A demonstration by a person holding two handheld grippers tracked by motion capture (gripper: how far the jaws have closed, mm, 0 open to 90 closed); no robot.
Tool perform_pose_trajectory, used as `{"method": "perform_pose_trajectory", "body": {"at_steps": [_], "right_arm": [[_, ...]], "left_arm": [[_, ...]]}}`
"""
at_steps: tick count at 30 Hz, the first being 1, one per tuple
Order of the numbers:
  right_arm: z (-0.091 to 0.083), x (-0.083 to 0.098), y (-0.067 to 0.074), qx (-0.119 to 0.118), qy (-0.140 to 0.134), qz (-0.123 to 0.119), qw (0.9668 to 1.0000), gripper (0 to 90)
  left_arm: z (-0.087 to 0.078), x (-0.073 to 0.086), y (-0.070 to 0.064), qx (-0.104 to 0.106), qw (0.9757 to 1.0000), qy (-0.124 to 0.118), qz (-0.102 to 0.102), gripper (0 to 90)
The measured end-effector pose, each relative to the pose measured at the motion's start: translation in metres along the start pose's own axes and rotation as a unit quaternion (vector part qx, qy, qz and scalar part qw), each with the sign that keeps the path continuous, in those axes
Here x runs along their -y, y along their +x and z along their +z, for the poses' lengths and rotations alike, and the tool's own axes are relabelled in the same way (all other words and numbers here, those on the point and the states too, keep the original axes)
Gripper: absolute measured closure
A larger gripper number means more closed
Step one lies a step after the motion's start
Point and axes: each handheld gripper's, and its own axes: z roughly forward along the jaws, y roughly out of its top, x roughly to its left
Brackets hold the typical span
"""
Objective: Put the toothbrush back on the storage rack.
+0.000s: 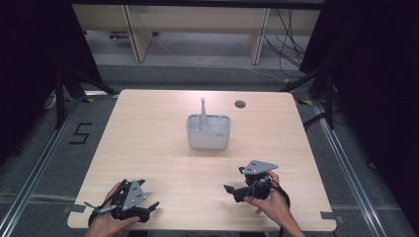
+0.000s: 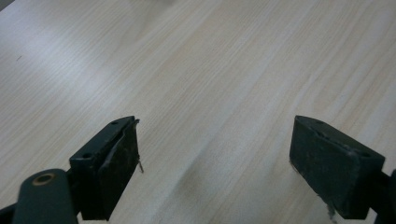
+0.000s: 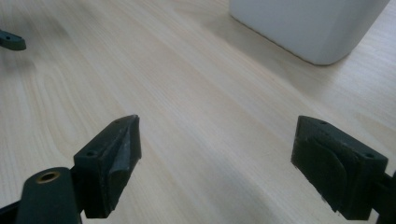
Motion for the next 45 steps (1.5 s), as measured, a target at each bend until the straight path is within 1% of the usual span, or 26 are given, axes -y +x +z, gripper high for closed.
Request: {"method": "perform_pose_trajectory", "body": {"at_steps": [2, 3, 4, 5, 7, 8, 9, 11, 12, 13, 14, 17, 18, 19, 20, 21, 22, 24, 27, 32, 35, 38, 39, 41, 43, 45], "right_arm": [[0.0, 0.002, 0.001, 0.001, 0.004, 0.001, 1.0, 16.7], [0.0, 0.002, 0.002, 0.005, 0.005, -0.003, 1.0, 16.6], [0.0, 0.003, 0.003, 0.001, 0.01, 0.001, 1.0, 16.6], [0.0, 0.003, 0.003, 0.001, 0.01, -0.008, 0.9999, 16.6], [-0.001, 0.004, 0.003, 0.006, 0.008, -0.011, 0.9999, 16.6], [-0.001, 0.005, 0.005, 0.006, 0.008, -0.003, 0.9999, 16.6], [-0.001, 0.006, 0.004, -0.001, 0.011, -0.006, 0.9999, 16.6], [-0.002, 0.008, 0.006, 0.003, 0.018, 0.003, 0.9998, 16.6], [-0.001, 0.009, 0.005, 0.0, 0.017, -0.004, 0.9998, 16.6], [-0.003, 0.01, 0.007, 0.003, 0.025, 0.008, 0.9996, 16.7], [-0.002, 0.01, 0.006, 0.001, 0.025, -0.002, 0.9997, 16.7], [-0.002, 0.012, 0.005, 0.008, 0.023, -0.006, 0.9997, 16.8], [-0.003, 0.013, 0.007, 0.007, 0.03, 0.008, 0.9995, 16.8], [-0.003, 0.013, 0.006, 0.008, 0.028, 0.006, 0.9996, 16.8], [-0.003, 0.014, 0.006, 0.01, 0.03, 0.01, 0.9994, 16.8], [-0.004, 0.014, 0.006, 0.01, 0.029, 0.009, 0.9995, 16.8], [-0.004, 0.015, 0.006, 0.008, 0.032, 0.013, 0.9994, 16.8], [-0.004, 0.016, 0.007, 0.007, 0.039, 0.013, 0.9991, 16.7], [-0.003, 0.016, 0.006, 0.008, 0.036, -0.001, 0.9993, 16.7], [-0.004, 0.017, 0.006, 0.009, 0.042, 0.006, 0.9991, 16.6], [-0.003, 0.017, 0.005, 0.006, 0.04, -0.003, 0.9992, 16.6], [-0.003, 0.018, 0.007, 0.007, 0.043, 0.0, 0.999, 16.6], [-0.003, 0.017, 0.005, 0.004, 0.045, -0.007, 0.999, 16.6], [-0.002, 0.018, 0.005, 0.003, 0.044, -0.009, 0.999, 16.6], [-0.003, 0.017, 0.006, 0.002, 0.047, -0.002, 0.9989, 16.6], [-0.003, 0.017, 0.006, 0.003, 0.047, -0.002, 0.9989, 16.6]], "left_arm": [[0.0, 0.0, 0.0, 0.002, 1.0, -0.003, -0.003, 15.2], [-0.002, 0.0, 0.001, 0.005, 1.0, 0.005, 0.007, 15.2], [-0.002, 0.0, 0.001, 0.004, 1.0, 0.004, 0.006, 15.2], [-0.002, 0.0, 0.001, 0.004, 1.0, 0.003, 0.005, 15.2], [-0.002, 0.0, 0.001, 0.005, 1.0, 0.005, 0.006, 15.2], [-0.001, 0.0, 0.001, 0.005, 1.0, 0.005, 0.006, 15.2], [0.0, 0.0, 0.001, 0.0, 1.0, 0.003, 0.003, 15.2], [0.0, 0.0, 0.0, 0.003, 1.0, -0.002, -0.002, 15.3], [-0.001, 0.0, 0.001, 0.007, 0.9999, 0.005, 0.006, 15.2], [-0.001, 0.0, 0.001, 0.006, 1.0, 0.003, 0.004, 15.2], [-0.001, 0.0, 0.001, 0.005, 1.0, 0.003, 0.003, 15.2], [-0.002, 0.0, 0.001, 0.005, 1.0, 0.005, 0.006, 15.2], [-0.001, 0.0, 0.001, 0.006, 0.9999, 0.005, 0.007, 15.2], [-0.001, -0.001, 0.001, 0.007, 1.0, 0.003, 0.006, 15.2], [0.0, 0.0, 0.0, -0.002, 1.0, 0.0, 0.003, 15.2], [0.0, 0.0, 0.0, 0.004, 1.0, -0.002, 0.0, 15.2], [-0.001, 0.0, 0.001, 0.007, 0.9999, 0.007, 0.01, 15.2], [-0.002, 0.0, 0.001, 0.006, 0.9999, 0.005, 0.009, 15.2], [-0.001, 0.0, 0.001, 0.005, 1.0, 0.001, 0.004, 15.2], [-0.002, 0.0, 0.001, 0.006, 0.9999, 0.005, 0.01, 15.2], [-0.002, 0.0, 0.001, 0.005, 0.9999, 0.004, 0.008, 15.2], [-0.002, 0.0, 0.001, 0.005, 0.9999, 0.004, 0.009, 15.2], [-0.002, -0.001, 0.001, 0.005, 0.9999, 0.005, 0.009, 15.2], [-0.002, -0.001, 0.001, 0.005, 0.9999, 0.004, 0.009, 15.2], [-0.002, -0.001, 0.001, 0.006, 0.9999, 0.005, 0.01, 15.2], [-0.002, -0.001, 0.001, 0.005, 0.9999, 0.005, 0.01, 15.2]]}}
